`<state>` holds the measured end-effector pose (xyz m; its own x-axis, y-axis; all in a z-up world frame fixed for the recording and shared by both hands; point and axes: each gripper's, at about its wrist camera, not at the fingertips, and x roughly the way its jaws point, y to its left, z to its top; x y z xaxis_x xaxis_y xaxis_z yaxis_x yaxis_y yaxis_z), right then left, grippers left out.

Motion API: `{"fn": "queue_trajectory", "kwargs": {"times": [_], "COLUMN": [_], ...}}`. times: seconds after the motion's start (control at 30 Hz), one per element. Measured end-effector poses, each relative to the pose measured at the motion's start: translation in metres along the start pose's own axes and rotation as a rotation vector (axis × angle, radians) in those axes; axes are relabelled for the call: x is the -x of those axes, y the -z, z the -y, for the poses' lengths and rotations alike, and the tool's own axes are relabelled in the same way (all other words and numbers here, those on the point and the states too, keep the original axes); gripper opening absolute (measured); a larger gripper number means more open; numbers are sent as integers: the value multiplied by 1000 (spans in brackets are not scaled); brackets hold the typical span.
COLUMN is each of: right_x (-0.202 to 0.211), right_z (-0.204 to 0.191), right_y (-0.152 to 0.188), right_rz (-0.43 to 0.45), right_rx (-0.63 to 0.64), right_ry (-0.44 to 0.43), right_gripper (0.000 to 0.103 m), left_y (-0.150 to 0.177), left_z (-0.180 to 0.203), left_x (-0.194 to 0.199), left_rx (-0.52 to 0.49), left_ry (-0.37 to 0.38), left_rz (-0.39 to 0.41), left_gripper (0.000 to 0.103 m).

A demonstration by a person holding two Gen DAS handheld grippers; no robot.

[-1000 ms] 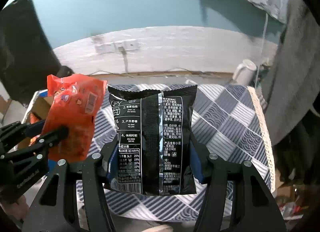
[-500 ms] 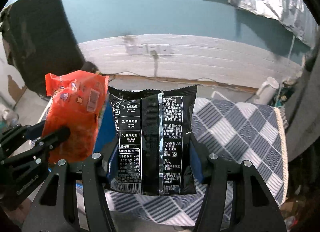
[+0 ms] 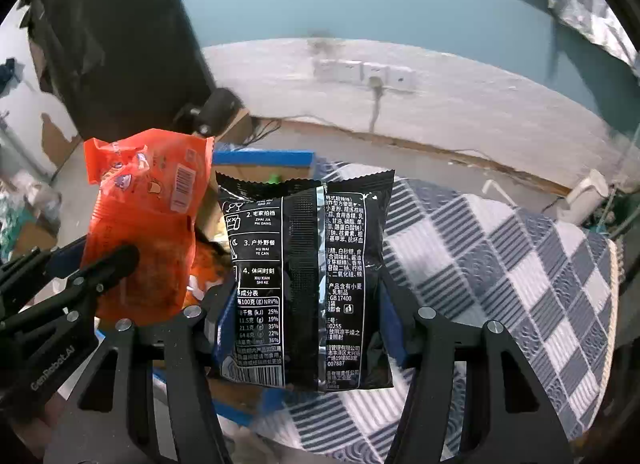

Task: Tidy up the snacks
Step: 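Lift both bags and carry them over the cardboard box, then open both tools to drop the red and black bags into the box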

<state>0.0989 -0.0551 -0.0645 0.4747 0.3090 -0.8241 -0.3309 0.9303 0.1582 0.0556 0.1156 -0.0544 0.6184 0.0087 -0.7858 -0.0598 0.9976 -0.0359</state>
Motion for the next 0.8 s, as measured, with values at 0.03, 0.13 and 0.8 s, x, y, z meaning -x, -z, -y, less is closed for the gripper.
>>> {"fn": "queue_trajectory", "kwargs": {"times": [0.03,0.13,0.8], "right_x": [-5,-17,-29], "right_z": [-6,-19,-51], "right_y": [-1,-4,-15], "right_rz": [-7,-26,-29], "right_rx": [7,24,49], "right_ry": [-9,-23,-49], "right_gripper": [59,59,73], "left_y": [1,4,10], "left_z": [-5,-21,-59], "left_x": [-2,-8,-16], "left_rx": [10,39,114], "left_ry": [-4,-9,-51], "left_rz": [-3,-20,-57], "left_gripper": [33,33,68]}}
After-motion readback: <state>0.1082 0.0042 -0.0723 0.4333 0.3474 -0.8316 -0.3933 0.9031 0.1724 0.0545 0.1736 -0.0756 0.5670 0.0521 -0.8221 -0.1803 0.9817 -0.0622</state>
